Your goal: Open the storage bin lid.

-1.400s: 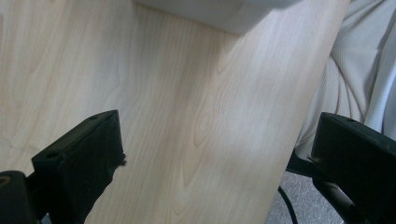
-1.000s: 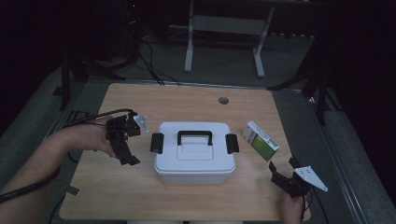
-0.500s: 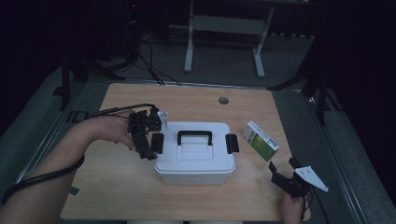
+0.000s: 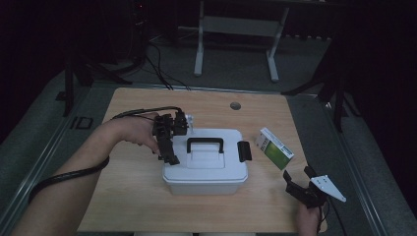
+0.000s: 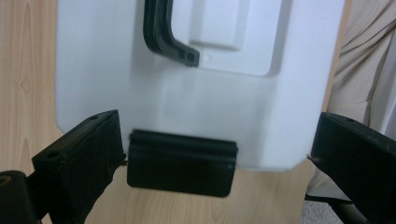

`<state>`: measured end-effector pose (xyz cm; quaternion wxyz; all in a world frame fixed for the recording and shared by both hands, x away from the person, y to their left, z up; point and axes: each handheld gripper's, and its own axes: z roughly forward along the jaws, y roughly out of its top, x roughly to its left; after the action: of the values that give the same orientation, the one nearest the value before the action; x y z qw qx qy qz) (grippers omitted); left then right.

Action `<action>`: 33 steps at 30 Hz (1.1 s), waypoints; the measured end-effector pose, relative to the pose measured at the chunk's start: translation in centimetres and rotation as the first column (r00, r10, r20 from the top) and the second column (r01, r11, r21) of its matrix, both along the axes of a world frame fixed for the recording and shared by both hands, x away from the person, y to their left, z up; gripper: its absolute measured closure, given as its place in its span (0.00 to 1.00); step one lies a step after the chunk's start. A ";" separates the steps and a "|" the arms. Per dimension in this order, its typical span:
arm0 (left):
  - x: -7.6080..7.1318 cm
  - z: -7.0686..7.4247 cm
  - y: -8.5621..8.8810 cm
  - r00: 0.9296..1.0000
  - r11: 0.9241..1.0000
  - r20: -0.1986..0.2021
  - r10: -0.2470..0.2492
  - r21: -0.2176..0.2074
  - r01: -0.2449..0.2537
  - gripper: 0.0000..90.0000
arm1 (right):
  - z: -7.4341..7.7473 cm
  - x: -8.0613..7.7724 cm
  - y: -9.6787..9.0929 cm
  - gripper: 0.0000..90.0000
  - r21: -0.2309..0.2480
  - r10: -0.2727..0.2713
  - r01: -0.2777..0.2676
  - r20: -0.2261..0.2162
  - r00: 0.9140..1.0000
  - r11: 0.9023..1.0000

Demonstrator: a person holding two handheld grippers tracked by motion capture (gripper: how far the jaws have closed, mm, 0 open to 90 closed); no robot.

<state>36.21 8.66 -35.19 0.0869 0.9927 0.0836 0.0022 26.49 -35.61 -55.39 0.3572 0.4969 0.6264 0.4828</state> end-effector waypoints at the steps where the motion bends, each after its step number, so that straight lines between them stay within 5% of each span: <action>1: 0.1 0.0 -0.2 1.000 1.000 -0.004 -0.003 -0.004 0.003 0.03 | 0.0 0.0 0.0 0.16 0.000 0.001 -0.001 0.000 1.000 1.000; 18: 1.8 -0.2 -3.2 0.999 0.999 0.003 -0.037 0.003 0.037 0.06 | 0.0 0.0 0.0 0.16 0.002 0.004 -0.004 0.002 1.000 1.000; 19: 1.8 -0.2 -3.4 0.999 0.999 0.012 -0.042 -0.001 0.042 0.14 | 0.0 0.0 0.0 0.16 0.001 0.005 -0.005 0.001 1.000 1.000; 24: 2.1 0.1 -4.4 0.997 0.997 0.023 -0.069 -0.025 0.069 0.23 | 0.0 0.0 0.0 0.16 0.001 0.004 -0.004 0.001 1.000 1.000; 33: 3.0 0.0 -6.4 0.997 0.997 0.019 -0.072 0.019 0.072 0.35 | 0.0 0.0 0.0 0.16 0.005 0.006 -0.006 0.002 1.000 1.000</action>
<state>39.23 2.30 -35.20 0.0784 0.9958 0.0469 0.0098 26.45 -35.65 -55.40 0.3552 0.4956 0.6262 0.4859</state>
